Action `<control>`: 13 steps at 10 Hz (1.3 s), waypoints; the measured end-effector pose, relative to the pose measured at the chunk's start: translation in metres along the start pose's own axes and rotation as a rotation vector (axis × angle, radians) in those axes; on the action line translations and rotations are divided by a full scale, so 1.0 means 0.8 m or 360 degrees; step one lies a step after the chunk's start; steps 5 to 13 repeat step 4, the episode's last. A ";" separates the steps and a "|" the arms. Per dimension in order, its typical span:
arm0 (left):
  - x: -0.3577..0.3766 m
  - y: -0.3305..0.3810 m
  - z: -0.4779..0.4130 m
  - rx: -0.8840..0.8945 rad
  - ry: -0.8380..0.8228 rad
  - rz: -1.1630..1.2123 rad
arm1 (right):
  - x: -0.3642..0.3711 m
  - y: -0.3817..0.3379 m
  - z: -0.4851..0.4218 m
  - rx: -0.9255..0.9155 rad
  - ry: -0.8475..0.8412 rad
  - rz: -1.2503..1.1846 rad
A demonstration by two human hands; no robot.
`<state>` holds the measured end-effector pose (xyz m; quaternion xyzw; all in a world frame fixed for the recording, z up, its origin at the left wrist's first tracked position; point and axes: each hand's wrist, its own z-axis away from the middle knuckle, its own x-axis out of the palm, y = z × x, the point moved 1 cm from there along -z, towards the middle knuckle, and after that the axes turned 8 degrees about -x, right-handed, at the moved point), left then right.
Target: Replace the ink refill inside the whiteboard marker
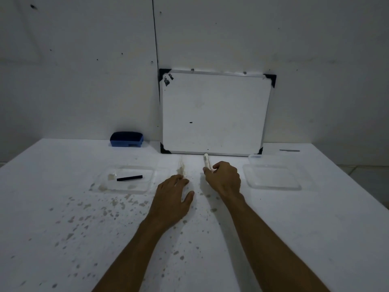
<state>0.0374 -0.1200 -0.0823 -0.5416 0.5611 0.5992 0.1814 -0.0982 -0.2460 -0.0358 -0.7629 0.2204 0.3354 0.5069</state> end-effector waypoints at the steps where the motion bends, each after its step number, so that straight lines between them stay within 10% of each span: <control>1: 0.001 -0.001 0.002 -0.0017 -0.0015 0.0024 | -0.007 0.006 0.004 0.0006 -0.0075 -0.0059; 13: -0.018 0.012 0.019 -0.0069 -0.0008 0.0418 | -0.047 0.012 0.030 0.0020 -0.0365 -0.0197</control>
